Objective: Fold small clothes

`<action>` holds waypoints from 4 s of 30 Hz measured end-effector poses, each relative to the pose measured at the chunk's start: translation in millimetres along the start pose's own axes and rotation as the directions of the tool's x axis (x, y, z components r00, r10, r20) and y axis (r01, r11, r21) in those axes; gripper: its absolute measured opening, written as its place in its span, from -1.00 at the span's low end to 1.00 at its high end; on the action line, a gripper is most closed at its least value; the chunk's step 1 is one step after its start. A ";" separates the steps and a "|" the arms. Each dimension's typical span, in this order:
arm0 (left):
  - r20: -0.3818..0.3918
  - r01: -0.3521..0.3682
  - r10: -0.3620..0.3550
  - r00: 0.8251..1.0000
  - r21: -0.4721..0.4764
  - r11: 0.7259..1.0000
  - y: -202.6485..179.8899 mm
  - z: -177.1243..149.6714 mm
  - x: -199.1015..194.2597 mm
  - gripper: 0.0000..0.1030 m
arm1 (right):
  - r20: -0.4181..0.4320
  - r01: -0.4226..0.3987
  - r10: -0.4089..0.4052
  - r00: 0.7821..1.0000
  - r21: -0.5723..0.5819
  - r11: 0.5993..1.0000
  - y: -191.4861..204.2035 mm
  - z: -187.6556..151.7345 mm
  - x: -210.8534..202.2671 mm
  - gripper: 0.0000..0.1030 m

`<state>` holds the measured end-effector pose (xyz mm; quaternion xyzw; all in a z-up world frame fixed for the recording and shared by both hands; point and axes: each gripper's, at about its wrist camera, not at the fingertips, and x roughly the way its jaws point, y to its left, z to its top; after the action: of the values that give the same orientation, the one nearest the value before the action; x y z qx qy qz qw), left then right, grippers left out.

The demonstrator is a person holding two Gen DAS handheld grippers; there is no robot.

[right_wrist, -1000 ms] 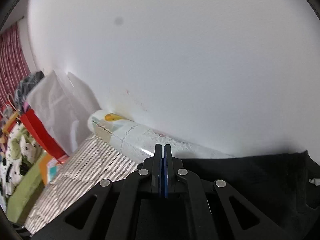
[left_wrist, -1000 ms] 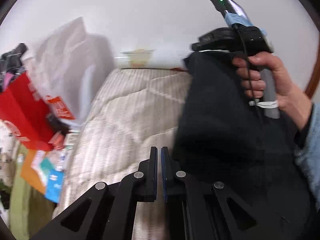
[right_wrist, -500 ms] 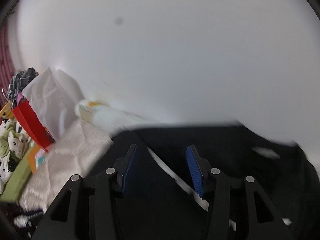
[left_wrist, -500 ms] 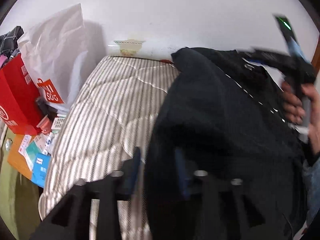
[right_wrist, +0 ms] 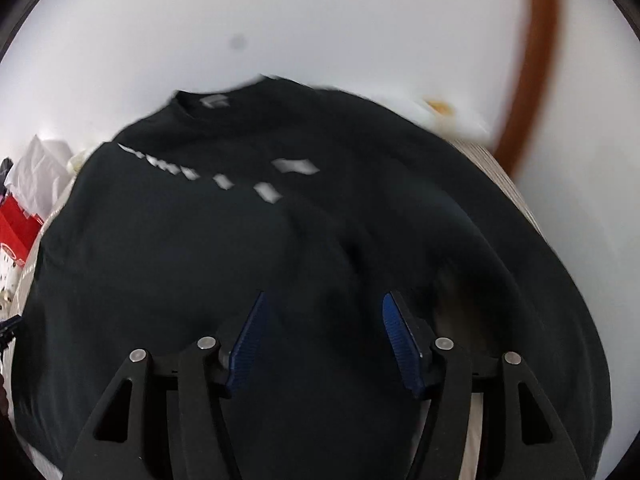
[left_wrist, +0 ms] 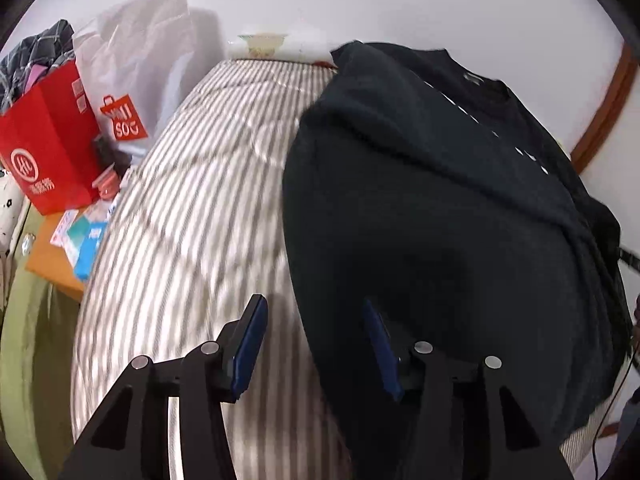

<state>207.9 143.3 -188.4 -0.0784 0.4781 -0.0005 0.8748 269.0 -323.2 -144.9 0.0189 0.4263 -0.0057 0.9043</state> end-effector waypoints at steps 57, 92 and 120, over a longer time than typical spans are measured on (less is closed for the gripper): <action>0.016 0.077 -0.077 0.997 0.013 0.997 -9.4 -138.2 -90.6 -0.84 | -0.001 -0.080 0.080 0.997 -0.006 0.997 -22.3 -198.2 -130.2 -0.80; 0.083 -0.102 0.104 0.991 -0.020 0.995 -24.9 15.7 6.4 -0.02 | 0.033 -0.104 0.103 0.994 0.031 0.994 -13.6 34.9 51.9 -0.86; 0.077 -0.141 0.143 0.987 -0.025 0.990 -16.9 71.2 46.6 0.04 | 0.123 0.104 -0.116 0.986 0.102 0.989 -68.6 -22.9 -36.4 0.07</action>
<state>294.0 132.8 -187.2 -0.0523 0.4476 0.0696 0.8900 226.4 -391.1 -133.4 0.0380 0.3667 -0.0771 0.9264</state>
